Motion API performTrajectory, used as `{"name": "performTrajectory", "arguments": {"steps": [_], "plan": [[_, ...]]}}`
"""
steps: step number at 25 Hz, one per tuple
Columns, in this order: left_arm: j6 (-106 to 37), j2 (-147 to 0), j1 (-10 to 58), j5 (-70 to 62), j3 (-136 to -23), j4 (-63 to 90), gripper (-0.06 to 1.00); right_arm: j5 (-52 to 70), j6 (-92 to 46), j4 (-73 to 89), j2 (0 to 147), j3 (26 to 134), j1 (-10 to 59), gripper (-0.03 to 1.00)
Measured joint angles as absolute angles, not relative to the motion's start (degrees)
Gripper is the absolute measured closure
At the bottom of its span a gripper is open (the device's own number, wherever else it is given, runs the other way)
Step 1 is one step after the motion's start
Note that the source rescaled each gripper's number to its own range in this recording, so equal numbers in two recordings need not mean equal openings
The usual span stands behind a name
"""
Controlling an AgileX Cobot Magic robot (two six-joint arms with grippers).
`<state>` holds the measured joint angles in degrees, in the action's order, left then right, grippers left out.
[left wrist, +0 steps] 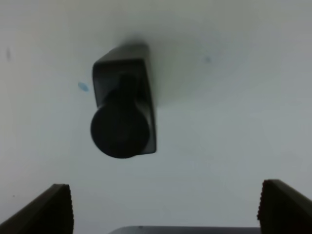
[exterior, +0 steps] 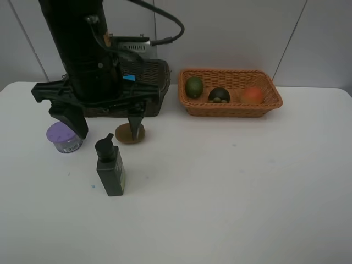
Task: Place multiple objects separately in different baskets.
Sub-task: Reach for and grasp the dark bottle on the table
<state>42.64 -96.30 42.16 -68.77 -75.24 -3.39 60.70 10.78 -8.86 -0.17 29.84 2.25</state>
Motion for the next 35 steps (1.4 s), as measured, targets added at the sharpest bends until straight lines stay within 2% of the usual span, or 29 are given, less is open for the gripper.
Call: {"name": "performTrajectory", "arguments": {"steps": [9,15,35], "plan": [[43.8,-96.3,42.0,-67.8,-69.4,-4.1,-0.06,60.7,10.8,-8.9,-0.2,29.8,2.2,-0.03],[43.8,-96.3,40.7,-62.1,-66.3,-4.1,-0.06,60.7,10.8,-8.9,-0.2,29.8,2.2,-0.03],[40.6,-100.6,38.4,-54.7,-64.9,-3.6,-0.06,60.7,10.8,-8.9,-0.2,29.8,2.2,-0.03]]}}
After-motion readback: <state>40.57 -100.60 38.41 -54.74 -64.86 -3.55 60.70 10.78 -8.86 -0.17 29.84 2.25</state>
